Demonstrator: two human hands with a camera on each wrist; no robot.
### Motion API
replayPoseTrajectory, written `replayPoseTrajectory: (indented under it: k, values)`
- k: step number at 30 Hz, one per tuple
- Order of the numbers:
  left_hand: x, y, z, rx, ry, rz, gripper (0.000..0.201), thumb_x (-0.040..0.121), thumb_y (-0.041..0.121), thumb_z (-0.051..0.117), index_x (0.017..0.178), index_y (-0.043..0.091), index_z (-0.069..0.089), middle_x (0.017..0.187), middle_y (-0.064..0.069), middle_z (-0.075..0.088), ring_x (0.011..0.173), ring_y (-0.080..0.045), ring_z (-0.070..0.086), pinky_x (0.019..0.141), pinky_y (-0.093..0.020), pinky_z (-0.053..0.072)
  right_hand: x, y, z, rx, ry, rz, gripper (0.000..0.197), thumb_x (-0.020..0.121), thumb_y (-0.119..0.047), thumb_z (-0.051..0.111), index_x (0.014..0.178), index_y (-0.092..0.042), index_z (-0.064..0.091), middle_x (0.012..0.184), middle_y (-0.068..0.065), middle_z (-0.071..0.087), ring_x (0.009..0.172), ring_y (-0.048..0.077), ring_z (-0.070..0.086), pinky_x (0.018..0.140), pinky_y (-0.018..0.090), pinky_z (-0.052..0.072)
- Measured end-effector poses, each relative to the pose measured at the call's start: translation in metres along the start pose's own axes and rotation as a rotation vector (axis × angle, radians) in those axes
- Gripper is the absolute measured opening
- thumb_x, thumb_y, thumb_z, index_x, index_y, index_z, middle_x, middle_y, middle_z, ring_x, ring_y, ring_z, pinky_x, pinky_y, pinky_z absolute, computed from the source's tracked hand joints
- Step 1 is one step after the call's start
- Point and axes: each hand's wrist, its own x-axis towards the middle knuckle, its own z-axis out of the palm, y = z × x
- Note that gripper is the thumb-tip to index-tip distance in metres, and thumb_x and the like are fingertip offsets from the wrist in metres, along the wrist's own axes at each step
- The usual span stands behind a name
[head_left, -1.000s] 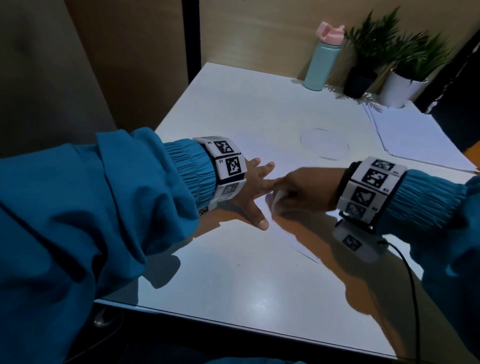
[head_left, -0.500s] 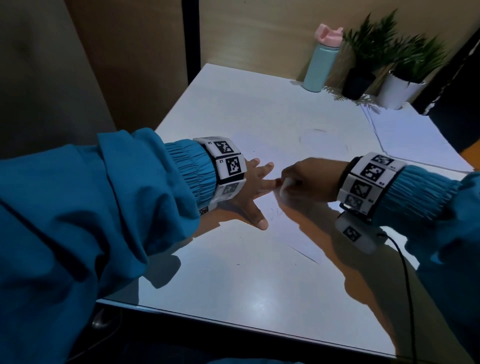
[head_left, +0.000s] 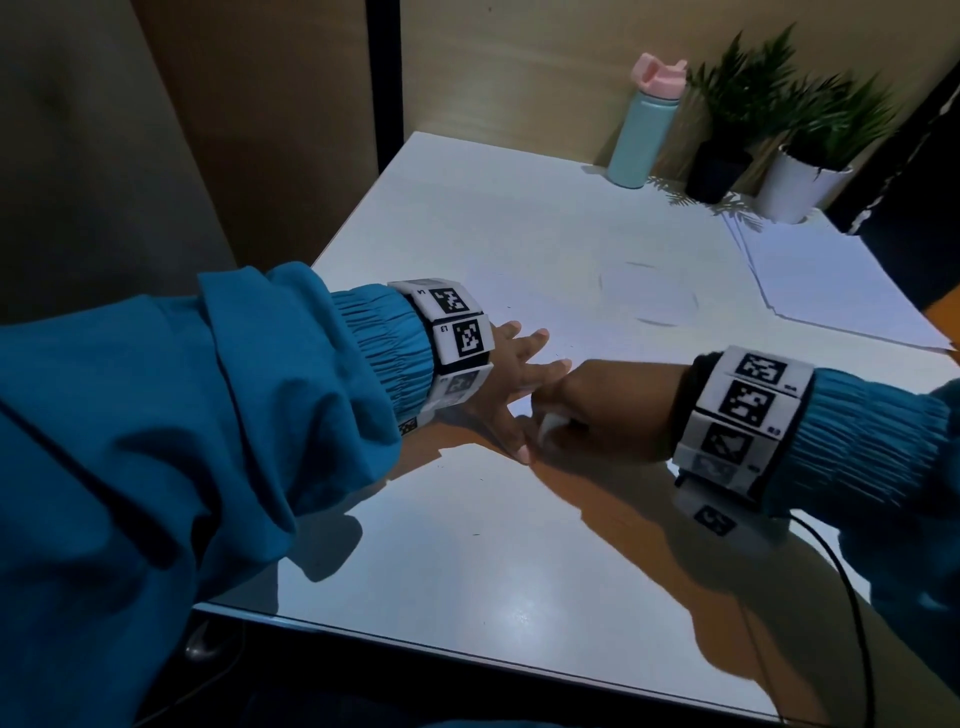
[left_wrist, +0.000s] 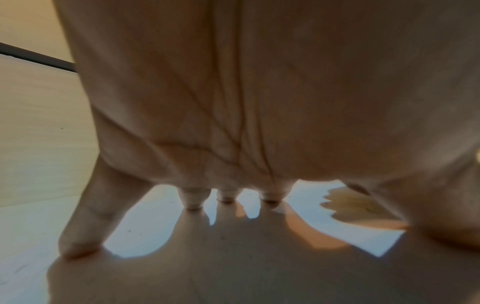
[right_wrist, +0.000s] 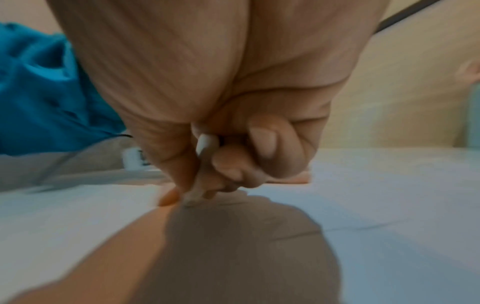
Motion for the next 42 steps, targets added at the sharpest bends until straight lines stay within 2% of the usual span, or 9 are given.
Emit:
replayPoseTrajectory:
  k: [5, 10, 15, 20, 25, 30, 35, 40, 42]
  values:
    - [0.007, -0.004, 0.01, -0.013, 0.012, -0.022, 0.122, 0.06, 0.096, 0.039, 0.151, 0.041, -0.02, 0.164, -0.006, -0.018, 0.15, -0.037, -0.008, 0.117, -0.058, 0.006, 0.009, 0.046, -0.019, -0.091, 0.071, 0.256, 0.027, 0.093, -0.031, 0.043, 0.104, -0.015, 0.062, 0.09, 0.001, 0.064, 0.088, 0.023, 0.059, 0.079, 0.029, 0.044]
    - [0.005, -0.004, 0.008, -0.051, 0.03, 0.002, 0.114, 0.066, 0.09, 0.047, 0.15, 0.048, -0.017, 0.164, -0.003, -0.018, 0.15, -0.034, -0.01, 0.115, -0.06, 0.008, 0.002, 0.015, 0.01, -0.025, 0.109, 0.037, 0.02, 0.088, -0.034, 0.039, 0.092, -0.023, 0.056, 0.074, -0.005, 0.061, 0.07, 0.018, 0.056, 0.075, 0.026, 0.045]
    - [0.006, -0.003, 0.01, -0.032, 0.019, -0.017, 0.116, 0.066, 0.091, 0.044, 0.152, 0.042, -0.017, 0.164, -0.004, -0.017, 0.15, -0.035, -0.008, 0.116, -0.058, 0.008, 0.008, 0.048, -0.012, -0.084, 0.094, 0.229, 0.02, 0.092, -0.022, 0.038, 0.093, -0.017, 0.057, 0.076, -0.004, 0.057, 0.082, 0.023, 0.056, 0.075, 0.026, 0.038]
    - [0.004, -0.003, 0.007, -0.031, 0.003, -0.008, 0.115, 0.069, 0.089, 0.046, 0.151, 0.042, -0.019, 0.163, -0.004, -0.02, 0.15, -0.034, -0.011, 0.117, -0.058, 0.007, -0.004, 0.013, 0.012, -0.084, 0.122, 0.015, 0.023, 0.093, -0.03, 0.04, 0.084, -0.014, 0.054, 0.075, -0.001, 0.061, 0.068, 0.02, 0.054, 0.072, 0.024, 0.04]
    - [0.004, -0.003, 0.009, -0.033, 0.01, -0.018, 0.114, 0.068, 0.09, 0.044, 0.151, 0.043, -0.019, 0.163, -0.002, -0.021, 0.15, -0.032, -0.011, 0.116, -0.057, 0.007, 0.0, 0.048, -0.012, -0.056, 0.058, 0.201, 0.012, 0.09, -0.028, 0.045, 0.078, -0.028, 0.047, 0.072, -0.01, 0.054, 0.079, 0.019, 0.053, 0.075, 0.026, 0.041]
    - [0.004, -0.004, 0.008, -0.026, 0.009, -0.002, 0.114, 0.07, 0.088, 0.046, 0.152, 0.041, -0.018, 0.163, -0.003, -0.02, 0.15, -0.033, -0.012, 0.116, -0.057, 0.007, -0.005, 0.008, 0.012, -0.062, 0.037, 0.012, 0.022, 0.089, -0.02, 0.045, 0.068, -0.022, 0.041, 0.066, -0.002, 0.048, 0.064, 0.019, 0.041, 0.066, 0.023, 0.035]
    - [0.008, -0.006, 0.014, -0.044, 0.027, -0.013, 0.118, 0.063, 0.094, 0.044, 0.151, 0.044, -0.018, 0.163, -0.003, -0.019, 0.15, -0.034, -0.011, 0.116, -0.059, 0.007, 0.006, 0.046, -0.014, -0.043, 0.051, 0.24, 0.022, 0.092, -0.028, 0.046, 0.102, -0.016, 0.062, 0.094, 0.0, 0.067, 0.088, 0.021, 0.06, 0.083, 0.031, 0.048]
    - [0.006, -0.005, 0.011, -0.036, 0.022, -0.005, 0.116, 0.069, 0.088, 0.048, 0.152, 0.041, -0.018, 0.164, -0.002, -0.019, 0.15, -0.032, -0.012, 0.116, -0.058, 0.008, 0.0, 0.013, 0.01, 0.042, -0.029, -0.001, 0.016, 0.089, -0.02, 0.049, 0.078, -0.012, 0.057, 0.077, -0.001, 0.063, 0.066, 0.011, 0.051, 0.069, 0.02, 0.04]
    - [0.005, -0.005, 0.01, -0.029, 0.016, -0.012, 0.118, 0.069, 0.088, 0.047, 0.153, 0.036, -0.018, 0.163, -0.002, -0.02, 0.15, -0.031, -0.012, 0.117, -0.056, 0.008, 0.003, 0.03, -0.002, 0.019, -0.034, 0.049, 0.014, 0.091, -0.026, 0.052, 0.078, -0.022, 0.055, 0.078, -0.011, 0.06, 0.074, 0.005, 0.056, 0.07, 0.017, 0.037]
